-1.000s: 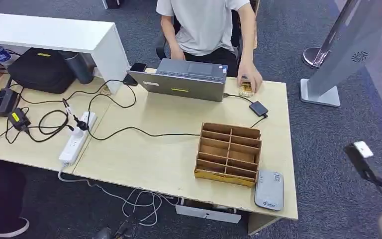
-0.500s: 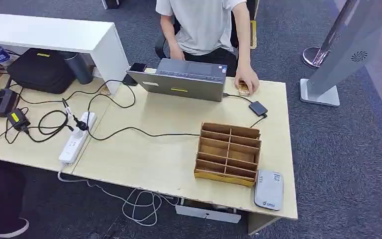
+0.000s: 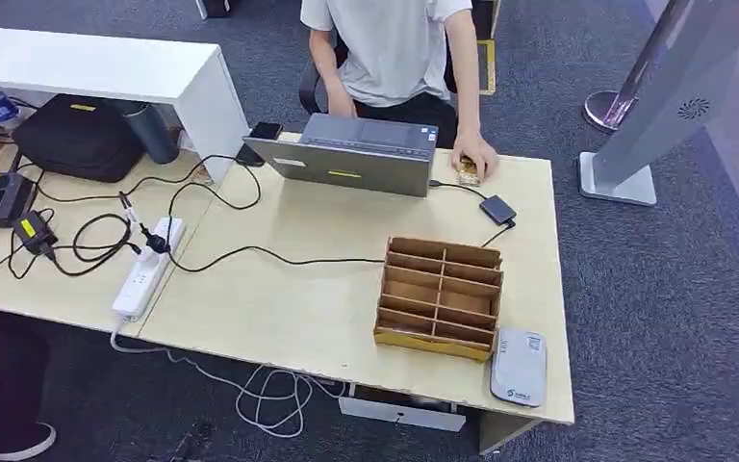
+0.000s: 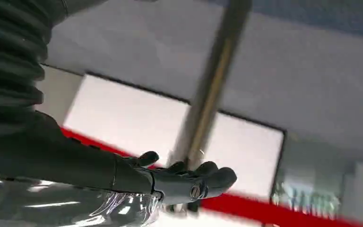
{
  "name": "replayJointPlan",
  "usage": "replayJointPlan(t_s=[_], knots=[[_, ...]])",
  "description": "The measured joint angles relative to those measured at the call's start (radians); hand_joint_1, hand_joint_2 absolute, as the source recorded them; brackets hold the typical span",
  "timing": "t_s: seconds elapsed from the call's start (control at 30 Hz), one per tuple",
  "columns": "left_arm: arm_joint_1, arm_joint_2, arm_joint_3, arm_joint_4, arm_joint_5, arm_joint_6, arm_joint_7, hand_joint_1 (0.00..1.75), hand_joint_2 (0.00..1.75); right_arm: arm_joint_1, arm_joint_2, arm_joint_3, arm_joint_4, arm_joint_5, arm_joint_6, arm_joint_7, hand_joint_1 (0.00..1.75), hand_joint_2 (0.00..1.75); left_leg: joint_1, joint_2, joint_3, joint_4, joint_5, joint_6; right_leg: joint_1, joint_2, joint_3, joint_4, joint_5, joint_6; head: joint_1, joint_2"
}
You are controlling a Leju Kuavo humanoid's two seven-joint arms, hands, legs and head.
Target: Pass the card to the sensor for recognition and then transmit it.
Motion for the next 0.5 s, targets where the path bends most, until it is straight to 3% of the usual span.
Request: replayJointPlan(t_s=[0.27,0.5], knots=[[-0.001,0.022,0.000,0.000,-0.005,0.000,0.014,0.00,1.75,-0.028,0.070,-0.060,0.205,0.049,0.036,0.039,0.00,1.75,-0.001,0.002,0.001,0.000,0.000,0.000,0.000,0.001,0.000,0.001,0.000,-0.001,0.000,0.000],[-0.006,0.023,0.000,0.000,-0.040,0.000,0.023,0.00,1.75,-0.084,0.153,-0.060,0.450,0.155,0.129,0.157,0.00,1.75,0.000,0.002,0.002,0.000,0.001,-0.001,0.000,0.002,0.001,0.001,0.000,-0.001,0.001,0.000]])
